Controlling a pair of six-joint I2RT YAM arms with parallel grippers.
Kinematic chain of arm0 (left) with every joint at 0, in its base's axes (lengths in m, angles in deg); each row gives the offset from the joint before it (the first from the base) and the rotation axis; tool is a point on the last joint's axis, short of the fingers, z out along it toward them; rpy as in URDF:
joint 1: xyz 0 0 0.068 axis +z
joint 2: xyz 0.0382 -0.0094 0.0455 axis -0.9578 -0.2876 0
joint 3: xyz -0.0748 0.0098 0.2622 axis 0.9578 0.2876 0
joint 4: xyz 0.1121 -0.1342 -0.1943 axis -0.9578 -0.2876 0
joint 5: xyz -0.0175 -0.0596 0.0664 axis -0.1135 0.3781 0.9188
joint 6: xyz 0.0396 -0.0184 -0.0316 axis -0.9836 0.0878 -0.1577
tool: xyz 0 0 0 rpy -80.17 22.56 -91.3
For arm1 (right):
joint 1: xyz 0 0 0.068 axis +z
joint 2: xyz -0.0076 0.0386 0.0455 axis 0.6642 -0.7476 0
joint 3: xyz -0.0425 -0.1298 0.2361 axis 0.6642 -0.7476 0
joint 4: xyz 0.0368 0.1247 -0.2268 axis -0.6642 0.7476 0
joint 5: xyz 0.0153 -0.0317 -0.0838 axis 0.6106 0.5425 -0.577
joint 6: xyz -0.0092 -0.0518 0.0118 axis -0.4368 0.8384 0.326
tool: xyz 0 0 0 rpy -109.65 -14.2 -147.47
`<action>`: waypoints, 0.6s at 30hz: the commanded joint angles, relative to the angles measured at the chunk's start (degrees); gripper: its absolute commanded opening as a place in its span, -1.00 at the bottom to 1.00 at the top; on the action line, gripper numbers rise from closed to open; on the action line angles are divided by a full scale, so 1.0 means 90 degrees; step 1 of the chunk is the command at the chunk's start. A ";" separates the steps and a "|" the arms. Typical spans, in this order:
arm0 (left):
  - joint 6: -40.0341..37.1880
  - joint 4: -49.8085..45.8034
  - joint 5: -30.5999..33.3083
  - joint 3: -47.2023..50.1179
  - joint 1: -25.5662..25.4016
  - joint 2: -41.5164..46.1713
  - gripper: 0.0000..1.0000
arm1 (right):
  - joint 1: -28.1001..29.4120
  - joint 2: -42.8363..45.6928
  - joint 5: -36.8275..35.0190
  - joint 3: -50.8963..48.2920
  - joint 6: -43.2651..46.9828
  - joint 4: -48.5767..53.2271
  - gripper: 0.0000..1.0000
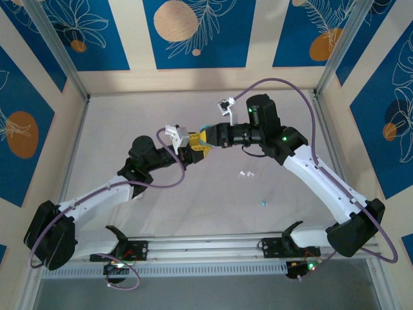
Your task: Insert wireless bluetooth earbuds into charging case
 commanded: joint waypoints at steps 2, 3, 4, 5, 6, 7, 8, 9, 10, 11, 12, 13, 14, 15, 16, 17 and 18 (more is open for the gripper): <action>0.0009 0.0585 -0.0169 -0.0135 -0.0132 0.0061 -0.40 | 0.0010 -0.0021 -0.0386 0.0150 0.0150 0.0196 -0.58; 0.0014 0.0597 -0.0174 -0.0141 -0.0134 0.0060 -0.40 | 0.0022 0.0013 -0.0428 0.0119 0.0138 0.0147 -0.58; 0.0025 0.0612 -0.0164 -0.0135 -0.0128 0.0058 -0.40 | 0.0021 0.0069 -0.0449 0.0068 0.0126 0.0049 -0.58; 0.0035 0.0630 -0.0155 -0.0127 -0.0130 0.0055 -0.40 | 0.0032 0.0109 -0.0529 0.0027 0.0119 -0.0017 -0.58; 0.0050 0.0646 -0.0156 -0.0126 -0.0139 0.0052 -0.40 | 0.0029 0.0143 -0.0597 0.0009 0.0118 -0.0036 -0.58; 0.0068 0.0674 -0.0153 -0.0126 -0.0130 0.0041 -0.40 | 0.0029 0.0155 -0.0606 0.0010 0.0135 -0.0036 -0.58; 0.0071 0.0685 -0.0156 -0.0126 -0.0141 0.0032 -0.40 | 0.0029 0.0165 -0.0560 0.0012 0.0145 -0.0036 -0.58; 0.0081 0.0703 -0.0156 -0.0131 -0.0139 0.0031 -0.40 | 0.0038 0.0151 -0.0476 0.0033 0.0154 -0.0027 -0.57; 0.0090 0.0719 -0.0146 -0.0135 -0.0143 0.0021 -0.40 | 0.0046 0.0134 -0.0396 0.0070 0.0168 0.0010 -0.56; 0.0096 0.0743 -0.0124 -0.0126 -0.0143 0.0021 -0.40 | 0.0058 0.0117 -0.0353 0.0099 0.0203 0.0071 -0.55; 0.0100 0.0771 -0.0108 -0.0127 -0.0144 0.0021 -0.40 | 0.0075 0.0099 -0.0335 0.0136 0.0257 0.0170 -0.55; 0.0104 0.0806 -0.0088 -0.0126 -0.0140 0.0014 -0.40 | 0.0100 0.0097 -0.0364 0.0174 0.0321 0.0279 -0.53; 0.0111 0.0827 -0.0065 -0.0126 -0.0145 0.0017 -0.40 | 0.0106 0.0104 -0.0415 0.0189 0.0362 0.0354 -0.53; 0.0122 0.0872 -0.0055 -0.0135 -0.0145 0.0015 -0.40 | 0.0107 0.0106 -0.0465 0.0207 0.0399 0.0432 -0.51; 0.0141 0.0899 -0.0065 -0.0145 -0.0138 0.0000 -0.40 | 0.0108 0.0107 -0.0501 0.0220 0.0420 0.0488 -0.49; 0.0164 0.0927 -0.0072 -0.0155 -0.0141 -0.0016 -0.40 | 0.0108 0.0107 -0.0543 0.0238 0.0424 0.0518 -0.49; 0.0171 0.0948 -0.0086 -0.0172 -0.0145 -0.0032 -0.40 | 0.0107 0.0107 -0.0559 0.0252 0.0441 0.0558 -0.47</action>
